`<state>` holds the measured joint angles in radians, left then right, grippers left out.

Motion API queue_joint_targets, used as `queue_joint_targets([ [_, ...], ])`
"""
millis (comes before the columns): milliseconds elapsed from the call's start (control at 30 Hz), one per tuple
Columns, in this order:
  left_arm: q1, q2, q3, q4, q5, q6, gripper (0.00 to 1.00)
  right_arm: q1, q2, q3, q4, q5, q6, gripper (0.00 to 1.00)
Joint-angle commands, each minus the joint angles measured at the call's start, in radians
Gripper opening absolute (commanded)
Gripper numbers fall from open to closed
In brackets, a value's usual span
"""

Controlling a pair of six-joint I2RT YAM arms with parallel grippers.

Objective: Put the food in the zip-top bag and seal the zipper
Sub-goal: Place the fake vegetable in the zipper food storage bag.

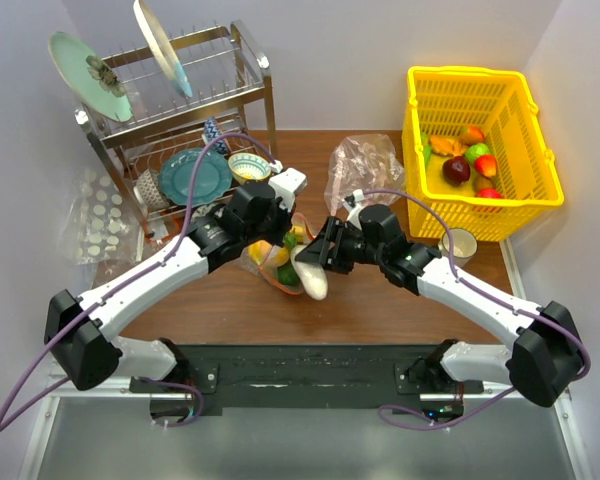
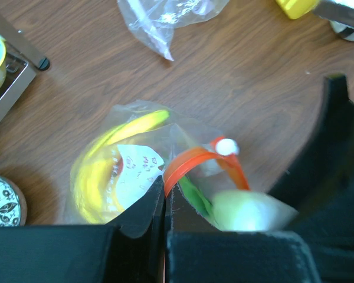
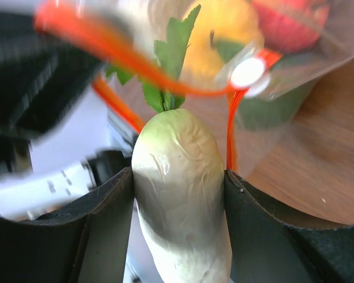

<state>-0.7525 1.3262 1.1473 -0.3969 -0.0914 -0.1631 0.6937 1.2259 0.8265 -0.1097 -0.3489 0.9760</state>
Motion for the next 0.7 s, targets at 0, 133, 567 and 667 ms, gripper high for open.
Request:
queue_joint_targets([
  [0,0.007,-0.050,-0.006,0.069,0.087,0.008,0.00,0.001,-0.023,0.031,0.096,0.189,0.154,0.41],
  [133,0.005,-0.055,-0.008,0.069,0.117,0.005,0.00,0.001,-0.045,0.014,0.106,0.370,0.178,0.41],
  [567,0.013,-0.033,-0.009,0.089,0.249,-0.016,0.00,0.018,0.147,0.088,0.191,0.309,0.217,0.71],
  [667,0.018,-0.024,-0.006,0.084,0.248,-0.018,0.00,0.018,0.112,0.089,0.156,0.321,0.213,0.89],
])
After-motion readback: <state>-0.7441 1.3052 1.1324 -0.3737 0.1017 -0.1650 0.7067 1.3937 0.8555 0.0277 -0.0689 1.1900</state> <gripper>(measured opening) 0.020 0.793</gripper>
